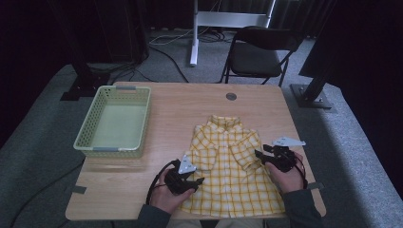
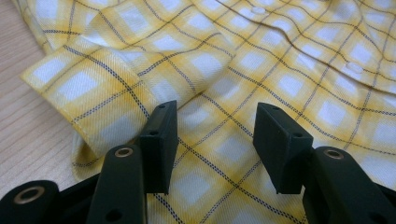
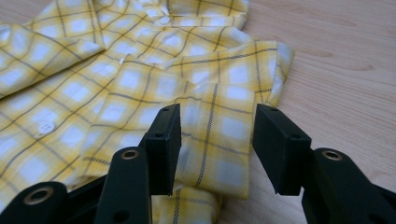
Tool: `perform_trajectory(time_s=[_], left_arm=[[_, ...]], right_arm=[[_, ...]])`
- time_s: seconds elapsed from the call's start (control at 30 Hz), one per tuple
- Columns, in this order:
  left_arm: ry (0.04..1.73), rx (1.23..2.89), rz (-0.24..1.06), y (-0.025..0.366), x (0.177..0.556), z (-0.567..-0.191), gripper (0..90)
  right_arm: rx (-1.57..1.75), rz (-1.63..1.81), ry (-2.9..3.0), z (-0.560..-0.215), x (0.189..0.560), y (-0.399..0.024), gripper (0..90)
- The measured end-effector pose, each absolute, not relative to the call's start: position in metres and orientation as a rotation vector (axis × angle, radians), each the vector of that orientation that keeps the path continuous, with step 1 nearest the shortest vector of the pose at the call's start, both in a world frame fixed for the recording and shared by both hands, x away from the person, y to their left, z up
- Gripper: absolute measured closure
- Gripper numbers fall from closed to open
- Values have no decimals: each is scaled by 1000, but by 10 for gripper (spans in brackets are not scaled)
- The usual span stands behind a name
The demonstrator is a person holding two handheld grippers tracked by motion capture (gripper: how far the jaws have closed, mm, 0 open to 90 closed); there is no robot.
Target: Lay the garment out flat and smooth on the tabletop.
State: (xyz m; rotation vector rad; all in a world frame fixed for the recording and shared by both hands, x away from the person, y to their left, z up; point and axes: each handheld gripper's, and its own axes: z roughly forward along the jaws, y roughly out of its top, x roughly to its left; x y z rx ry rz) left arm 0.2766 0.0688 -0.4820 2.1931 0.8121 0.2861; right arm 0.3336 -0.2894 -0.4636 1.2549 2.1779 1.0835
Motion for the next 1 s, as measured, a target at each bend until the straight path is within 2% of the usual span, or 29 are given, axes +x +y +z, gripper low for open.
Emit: perform_trajectory(time_s=[0.73,0.83,1.0], left_arm=[[809,2190,292,69,276,-483,503],[809,2189,294,68,276,-483,503],[808,2188,299,68,276,-483,503]], right_arm=[[1350,1011,2201,-484,346,-282,409],[1352,1006,2201,-484,346,-281,415],[1341,1007,2206,-483,343,-280,491]])
